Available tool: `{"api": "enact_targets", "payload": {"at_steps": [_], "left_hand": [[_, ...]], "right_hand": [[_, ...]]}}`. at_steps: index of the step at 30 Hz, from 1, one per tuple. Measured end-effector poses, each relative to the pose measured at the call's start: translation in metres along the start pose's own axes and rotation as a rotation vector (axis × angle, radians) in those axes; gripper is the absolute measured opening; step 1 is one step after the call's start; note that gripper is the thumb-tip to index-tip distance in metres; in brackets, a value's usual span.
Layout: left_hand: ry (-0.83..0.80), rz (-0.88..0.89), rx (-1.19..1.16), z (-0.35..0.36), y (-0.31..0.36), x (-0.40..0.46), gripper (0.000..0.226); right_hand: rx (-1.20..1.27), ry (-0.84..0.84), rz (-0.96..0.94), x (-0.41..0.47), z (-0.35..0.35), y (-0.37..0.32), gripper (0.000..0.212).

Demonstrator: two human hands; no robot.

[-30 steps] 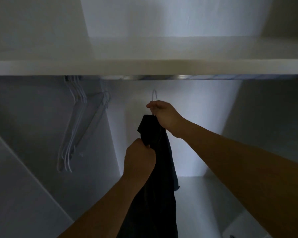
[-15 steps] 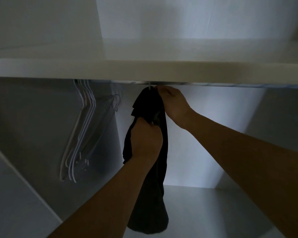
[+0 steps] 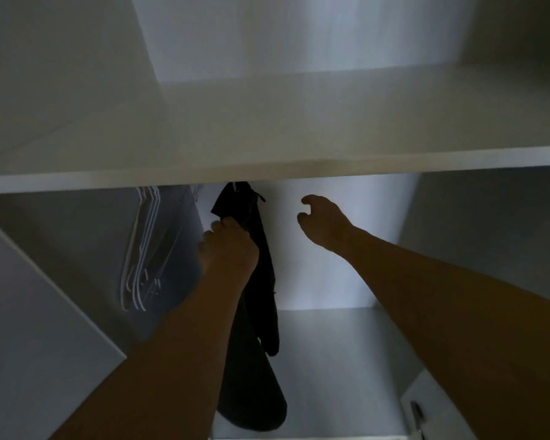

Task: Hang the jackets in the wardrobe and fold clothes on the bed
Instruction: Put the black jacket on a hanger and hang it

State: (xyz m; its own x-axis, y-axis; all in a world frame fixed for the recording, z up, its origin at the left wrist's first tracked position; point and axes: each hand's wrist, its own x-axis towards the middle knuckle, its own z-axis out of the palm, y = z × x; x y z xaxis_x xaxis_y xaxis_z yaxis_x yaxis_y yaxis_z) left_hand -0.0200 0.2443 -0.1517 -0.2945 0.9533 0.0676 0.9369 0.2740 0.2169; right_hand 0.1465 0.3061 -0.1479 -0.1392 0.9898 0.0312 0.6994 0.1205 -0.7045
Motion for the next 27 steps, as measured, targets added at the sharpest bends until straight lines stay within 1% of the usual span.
{"api": "enact_targets", "payload": {"at_steps": [3, 6, 10, 13, 16, 18, 22, 27], "left_hand": [[0.023, 0.181, 0.001, -0.017, 0.017, -0.036, 0.050], [0.054, 0.386, -0.034, -0.015, 0.034, -0.077, 0.052], [0.019, 0.612, -0.062, 0.004, 0.061, -0.114, 0.050], [0.010, 0.795, -0.033, 0.015, 0.093, -0.132, 0.046], [0.012, 0.970, 0.008, 0.021, 0.130, -0.150, 0.043], [0.000, 1.069, -0.010, 0.024, 0.156, -0.170, 0.042], [-0.034, 1.277, 0.002, 0.027, 0.194, -0.239, 0.047], [-0.029, 1.531, -0.037, 0.014, 0.227, -0.370, 0.049]], "right_hand": [[-0.089, 0.022, 0.058, -0.056, -0.032, 0.019, 0.053], [-0.167, 0.085, 0.097, -0.119, -0.061, 0.041, 0.052], [-0.232, 0.133, 0.241, -0.191, -0.088, 0.073, 0.055], [-0.244, 0.171, 0.351, -0.236, -0.105, 0.088, 0.057], [-0.249, 0.253, 0.441, -0.282, -0.118, 0.097, 0.056], [-0.266, 0.310, 0.523, -0.317, -0.126, 0.103, 0.055], [-0.287, 0.412, 0.683, -0.415, -0.136, 0.111, 0.054], [-0.312, 0.577, 0.872, -0.570, -0.148, 0.105, 0.054]]}}
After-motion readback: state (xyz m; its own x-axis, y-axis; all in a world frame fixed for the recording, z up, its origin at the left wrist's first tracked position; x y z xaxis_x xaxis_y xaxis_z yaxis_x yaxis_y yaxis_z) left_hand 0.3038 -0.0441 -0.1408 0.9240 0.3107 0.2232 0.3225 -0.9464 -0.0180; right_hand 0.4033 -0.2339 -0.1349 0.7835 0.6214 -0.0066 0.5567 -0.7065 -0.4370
